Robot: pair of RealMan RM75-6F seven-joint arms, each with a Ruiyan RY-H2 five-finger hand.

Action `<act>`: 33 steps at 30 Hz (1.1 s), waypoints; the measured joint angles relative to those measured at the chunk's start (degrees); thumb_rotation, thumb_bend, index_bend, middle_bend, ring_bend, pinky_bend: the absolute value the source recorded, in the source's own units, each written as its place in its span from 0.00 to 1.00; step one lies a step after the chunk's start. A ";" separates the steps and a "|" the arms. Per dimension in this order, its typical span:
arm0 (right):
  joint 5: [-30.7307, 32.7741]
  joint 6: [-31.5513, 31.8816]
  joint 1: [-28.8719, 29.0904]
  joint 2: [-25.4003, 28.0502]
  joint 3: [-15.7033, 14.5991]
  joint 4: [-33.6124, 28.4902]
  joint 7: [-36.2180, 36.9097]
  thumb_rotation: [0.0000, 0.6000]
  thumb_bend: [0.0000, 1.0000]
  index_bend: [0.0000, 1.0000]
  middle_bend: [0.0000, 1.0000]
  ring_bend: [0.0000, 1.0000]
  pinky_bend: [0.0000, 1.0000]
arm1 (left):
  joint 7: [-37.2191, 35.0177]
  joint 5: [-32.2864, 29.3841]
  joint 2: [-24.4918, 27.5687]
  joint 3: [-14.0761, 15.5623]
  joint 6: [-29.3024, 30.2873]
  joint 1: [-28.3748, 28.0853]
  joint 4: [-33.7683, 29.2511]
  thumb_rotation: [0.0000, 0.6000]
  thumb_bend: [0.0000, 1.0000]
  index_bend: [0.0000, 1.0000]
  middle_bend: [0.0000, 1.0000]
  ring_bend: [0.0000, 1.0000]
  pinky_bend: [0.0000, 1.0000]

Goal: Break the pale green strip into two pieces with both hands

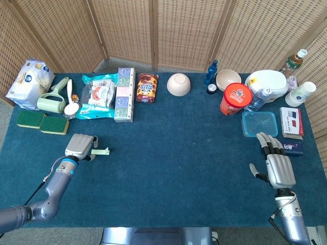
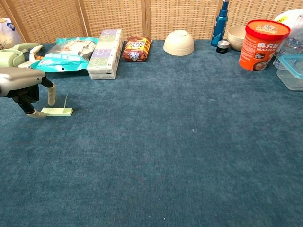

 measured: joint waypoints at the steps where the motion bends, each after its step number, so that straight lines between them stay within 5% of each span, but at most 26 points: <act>1: 0.00 0.07 -0.06 0.02 0.00 0.01 0.08 1.00 0.35 0.00 0.07 0.02 0.08 | 0.07 -0.06 -0.12 0.08 0.00 -0.13 0.02 1.00 0.26 0.45 1.00 1.00 1.00; 33: -0.08 0.92 -1.14 0.07 0.04 0.70 2.14 1.00 0.35 0.00 0.08 0.02 0.09 | 2.68 -3.08 -0.38 2.26 0.06 -2.94 -0.14 1.00 0.35 0.49 1.00 1.00 1.00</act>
